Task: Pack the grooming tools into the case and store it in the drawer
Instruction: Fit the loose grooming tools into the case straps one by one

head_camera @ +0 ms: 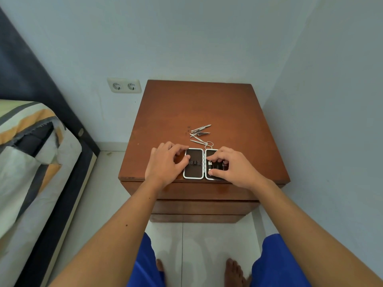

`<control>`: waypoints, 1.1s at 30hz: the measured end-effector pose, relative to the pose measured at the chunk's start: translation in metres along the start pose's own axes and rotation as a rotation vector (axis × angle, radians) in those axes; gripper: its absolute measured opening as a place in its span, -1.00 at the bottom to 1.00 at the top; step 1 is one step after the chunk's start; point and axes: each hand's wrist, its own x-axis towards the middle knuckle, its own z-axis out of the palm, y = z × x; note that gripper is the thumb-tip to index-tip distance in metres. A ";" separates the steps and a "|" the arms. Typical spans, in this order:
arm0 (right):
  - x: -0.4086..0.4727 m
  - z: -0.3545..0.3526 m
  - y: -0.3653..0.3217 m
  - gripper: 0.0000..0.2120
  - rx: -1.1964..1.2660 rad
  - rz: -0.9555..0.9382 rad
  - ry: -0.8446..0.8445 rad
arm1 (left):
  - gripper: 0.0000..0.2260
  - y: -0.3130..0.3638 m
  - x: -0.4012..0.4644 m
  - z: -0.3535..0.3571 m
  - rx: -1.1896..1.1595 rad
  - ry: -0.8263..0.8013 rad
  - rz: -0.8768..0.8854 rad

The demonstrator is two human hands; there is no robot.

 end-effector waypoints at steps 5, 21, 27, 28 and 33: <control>-0.001 0.001 0.003 -0.61 0.065 0.007 0.014 | -0.74 0.001 -0.001 0.000 -0.007 0.013 0.002; 0.101 -0.004 0.005 -0.81 0.005 0.065 0.216 | -0.75 -0.004 0.000 0.003 -0.041 0.031 0.021; 0.108 -0.005 0.005 -0.86 -0.138 0.019 0.138 | -0.75 -0.005 0.000 0.005 -0.031 0.038 0.028; 0.107 -0.006 0.005 -0.88 -0.146 0.019 0.131 | -0.75 -0.006 0.000 0.005 -0.031 0.037 0.028; 0.082 -0.015 0.000 -0.89 0.064 0.107 0.246 | -0.75 -0.005 0.000 0.005 -0.041 0.041 0.028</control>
